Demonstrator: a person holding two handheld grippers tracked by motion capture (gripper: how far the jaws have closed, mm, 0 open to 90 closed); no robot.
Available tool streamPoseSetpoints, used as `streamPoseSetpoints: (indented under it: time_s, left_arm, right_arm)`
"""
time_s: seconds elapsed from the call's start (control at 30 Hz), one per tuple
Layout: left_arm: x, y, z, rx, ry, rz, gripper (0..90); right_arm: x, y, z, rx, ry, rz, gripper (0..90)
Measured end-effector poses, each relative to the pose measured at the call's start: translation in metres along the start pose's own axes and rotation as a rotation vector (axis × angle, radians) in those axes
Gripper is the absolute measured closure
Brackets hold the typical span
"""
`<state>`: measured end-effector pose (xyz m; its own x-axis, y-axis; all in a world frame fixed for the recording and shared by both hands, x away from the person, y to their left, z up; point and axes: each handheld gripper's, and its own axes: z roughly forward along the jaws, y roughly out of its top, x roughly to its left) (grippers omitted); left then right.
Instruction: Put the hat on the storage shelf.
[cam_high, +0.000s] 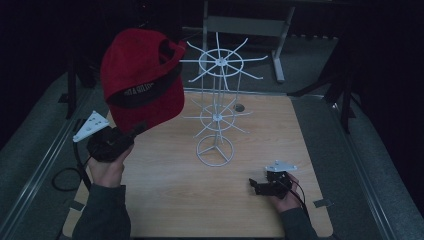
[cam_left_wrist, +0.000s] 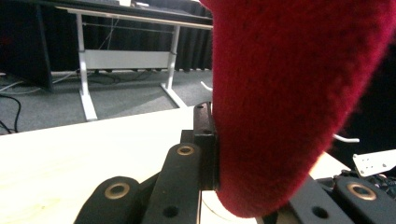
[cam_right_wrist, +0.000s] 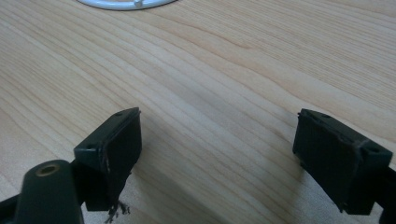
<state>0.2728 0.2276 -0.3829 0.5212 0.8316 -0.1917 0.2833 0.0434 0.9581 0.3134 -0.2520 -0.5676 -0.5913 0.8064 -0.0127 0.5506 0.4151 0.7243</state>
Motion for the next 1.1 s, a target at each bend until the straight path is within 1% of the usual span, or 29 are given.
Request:
streamPoseSetpoints:
  time_s: [0.4, 0.83, 1.1]
  left_arm:
    - [0.000, -0.010, 0.006, 0.024, -0.014, -0.016, 85.7]
    - [0.003, -0.028, 0.011, 0.049, -0.004, -0.035, 85.7]
    - [0.003, -0.038, 0.016, 0.067, -0.013, -0.047, 85.7]
  right_arm:
    - [0.000, 0.000, 0.000, 0.000, 0.000, 0.001, 15.3]
    - [0.000, 0.000, 0.000, -0.002, -0.001, 0.001, 15.3]
    - [0.000, 0.000, 0.000, -0.002, -0.001, 0.002, 15.3]
